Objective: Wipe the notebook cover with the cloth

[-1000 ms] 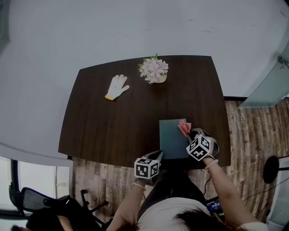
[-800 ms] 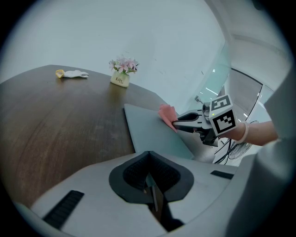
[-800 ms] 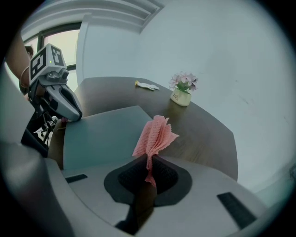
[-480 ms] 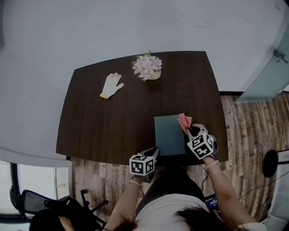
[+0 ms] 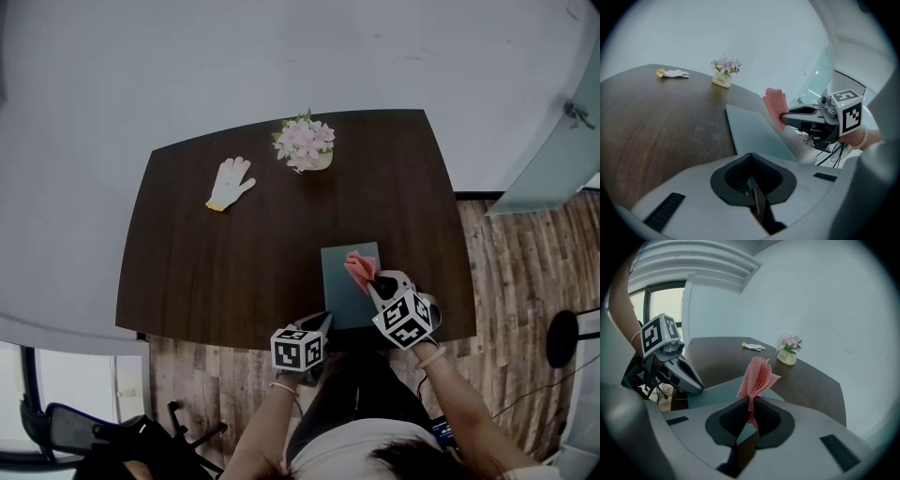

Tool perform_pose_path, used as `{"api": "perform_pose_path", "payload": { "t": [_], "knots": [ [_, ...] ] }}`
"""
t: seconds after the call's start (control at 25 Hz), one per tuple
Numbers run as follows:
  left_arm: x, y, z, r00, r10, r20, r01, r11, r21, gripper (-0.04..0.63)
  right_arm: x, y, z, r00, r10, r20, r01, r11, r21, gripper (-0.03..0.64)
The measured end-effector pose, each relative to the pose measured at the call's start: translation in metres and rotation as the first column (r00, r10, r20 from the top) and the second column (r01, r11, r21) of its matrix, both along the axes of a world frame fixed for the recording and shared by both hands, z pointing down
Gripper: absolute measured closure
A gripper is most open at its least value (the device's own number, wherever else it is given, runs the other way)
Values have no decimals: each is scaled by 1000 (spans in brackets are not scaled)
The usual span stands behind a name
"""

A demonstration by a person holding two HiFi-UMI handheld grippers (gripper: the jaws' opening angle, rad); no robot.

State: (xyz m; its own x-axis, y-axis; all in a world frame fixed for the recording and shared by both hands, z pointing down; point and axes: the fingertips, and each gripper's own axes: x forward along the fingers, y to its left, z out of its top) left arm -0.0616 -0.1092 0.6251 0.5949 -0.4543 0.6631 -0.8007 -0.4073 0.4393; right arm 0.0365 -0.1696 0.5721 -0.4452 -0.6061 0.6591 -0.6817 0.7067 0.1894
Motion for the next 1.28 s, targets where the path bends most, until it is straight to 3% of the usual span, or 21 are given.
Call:
{"api": "perform_pose_path", "payload": {
  "t": [0.32, 0.68, 1.28],
  "knots": [
    [-2, -2, 0, 1000, 2, -7, -2, 1000, -3, 577, -56, 18, 8, 989, -145, -7, 144, 989, -19, 583],
    [-5, -5, 5, 1000, 6, -19, -6, 1000, -13, 577, -96, 26, 34, 975, -219, -29, 217, 974, -59, 584],
    [-5, -3, 5, 998, 43, -48, -44, 999, -21, 577, -104, 24, 58, 967, -230, -110, 220, 971, -97, 584]
  ]
}}
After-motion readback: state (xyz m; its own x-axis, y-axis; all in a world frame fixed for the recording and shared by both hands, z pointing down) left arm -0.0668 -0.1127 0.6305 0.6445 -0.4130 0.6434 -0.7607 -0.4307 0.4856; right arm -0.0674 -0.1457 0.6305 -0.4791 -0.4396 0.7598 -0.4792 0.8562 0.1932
